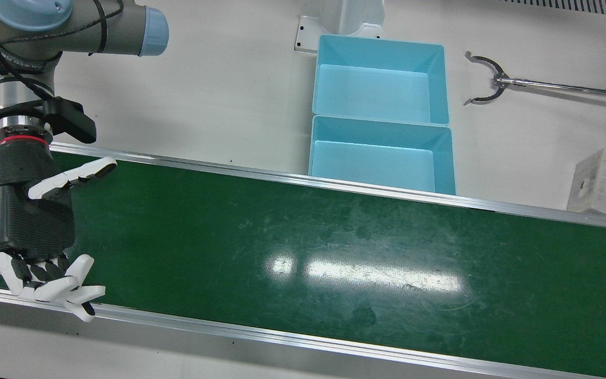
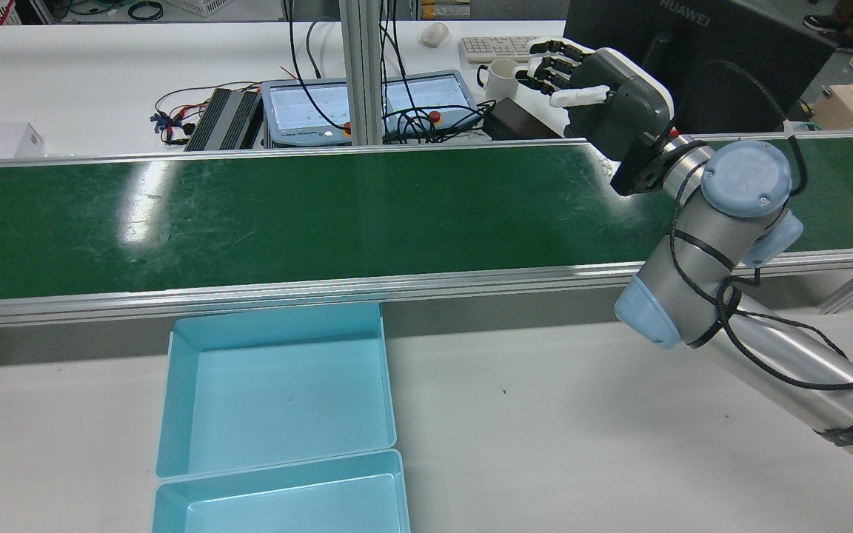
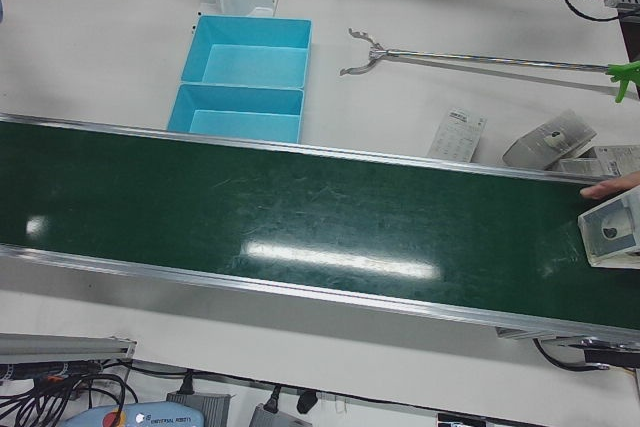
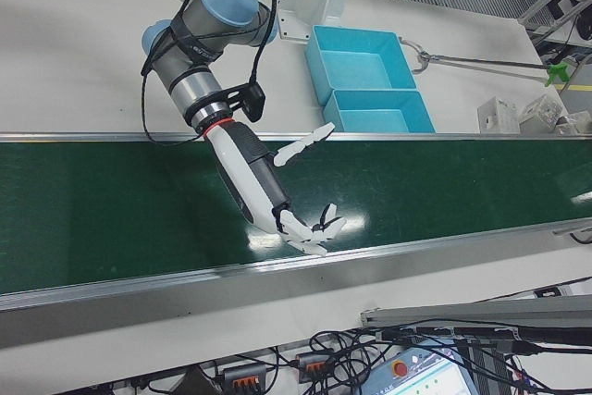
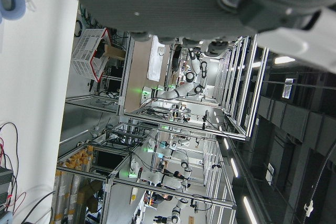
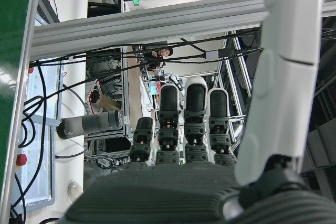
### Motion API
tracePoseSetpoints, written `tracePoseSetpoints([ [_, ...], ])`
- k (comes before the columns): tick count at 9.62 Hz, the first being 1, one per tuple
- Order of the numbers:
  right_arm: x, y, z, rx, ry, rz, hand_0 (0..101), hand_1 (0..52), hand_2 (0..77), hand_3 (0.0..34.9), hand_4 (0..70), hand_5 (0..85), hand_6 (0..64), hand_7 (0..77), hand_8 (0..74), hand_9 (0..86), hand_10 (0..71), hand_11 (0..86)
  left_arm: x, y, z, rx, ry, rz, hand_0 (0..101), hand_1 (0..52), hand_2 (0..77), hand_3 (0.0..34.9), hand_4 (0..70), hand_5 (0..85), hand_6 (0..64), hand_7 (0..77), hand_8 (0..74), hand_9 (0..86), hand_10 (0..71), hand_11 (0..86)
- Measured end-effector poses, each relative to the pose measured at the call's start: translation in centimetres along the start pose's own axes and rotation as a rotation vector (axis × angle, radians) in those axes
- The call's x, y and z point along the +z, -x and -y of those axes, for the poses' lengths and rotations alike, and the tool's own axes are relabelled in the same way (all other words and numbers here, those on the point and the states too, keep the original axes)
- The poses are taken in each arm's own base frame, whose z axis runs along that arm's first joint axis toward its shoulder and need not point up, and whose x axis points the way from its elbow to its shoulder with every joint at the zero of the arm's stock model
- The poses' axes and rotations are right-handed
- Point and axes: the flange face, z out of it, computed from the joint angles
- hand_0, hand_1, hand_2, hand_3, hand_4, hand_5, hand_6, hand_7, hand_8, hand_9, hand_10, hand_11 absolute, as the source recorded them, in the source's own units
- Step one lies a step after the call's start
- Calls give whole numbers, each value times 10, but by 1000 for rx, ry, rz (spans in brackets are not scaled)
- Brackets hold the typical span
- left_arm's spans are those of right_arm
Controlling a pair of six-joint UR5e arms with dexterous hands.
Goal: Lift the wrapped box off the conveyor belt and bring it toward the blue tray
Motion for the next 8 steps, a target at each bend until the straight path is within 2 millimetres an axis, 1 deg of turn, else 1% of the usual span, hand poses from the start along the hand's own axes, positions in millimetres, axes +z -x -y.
tracePoseSetpoints([
  [2, 2, -5, -1, 4, 1, -6, 472, 76, 55, 0, 153, 398, 240, 496, 256, 327, 120, 185, 0, 0, 0, 0, 0, 0, 0, 0, 5, 0, 5, 5, 0, 5, 5, 5, 5, 5],
  [3, 2, -7, -2, 6, 4, -9, 472, 76, 55, 0, 153, 387, 224, 480, 245, 311, 93, 175, 0, 0, 0, 0, 0, 0, 0, 0, 5, 0, 5, 11, 5, 5, 5, 0, 5, 5],
  [4, 1, -10, -5, 9, 9, -12, 472, 76, 55, 0, 153, 387, 224, 480, 245, 311, 93, 175, 0, 0, 0, 0, 0, 0, 0, 0, 5, 0, 5, 11, 5, 5, 5, 0, 5, 5],
  [5, 1, -15, -9, 14, 19, -19, 472, 76, 33, 0, 125, 360, 202, 431, 207, 278, 109, 153, 0, 0, 0, 0, 0, 0, 0, 0, 5, 0, 5, 11, 0, 5, 5, 0, 5, 5],
  [6, 0, -26, -17, 23, 34, -35, 472, 93, 44, 0, 87, 355, 191, 415, 207, 262, 109, 153, 0, 0, 0, 0, 0, 0, 0, 0, 5, 0, 5, 5, 0, 5, 5, 5, 0, 5],
  [7, -2, -40, -23, 32, 45, -54, 481, 109, 60, 26, 120, 371, 202, 464, 207, 273, 104, 158, 0, 0, 0, 0, 0, 0, 0, 0, 5, 0, 5, 5, 0, 5, 5, 5, 5, 0],
  [8, -3, -53, -27, 40, 52, -71, 481, 109, 60, 26, 120, 371, 202, 464, 207, 273, 104, 158, 0, 0, 0, 0, 0, 0, 0, 0, 5, 0, 5, 5, 0, 5, 5, 5, 5, 0],
])
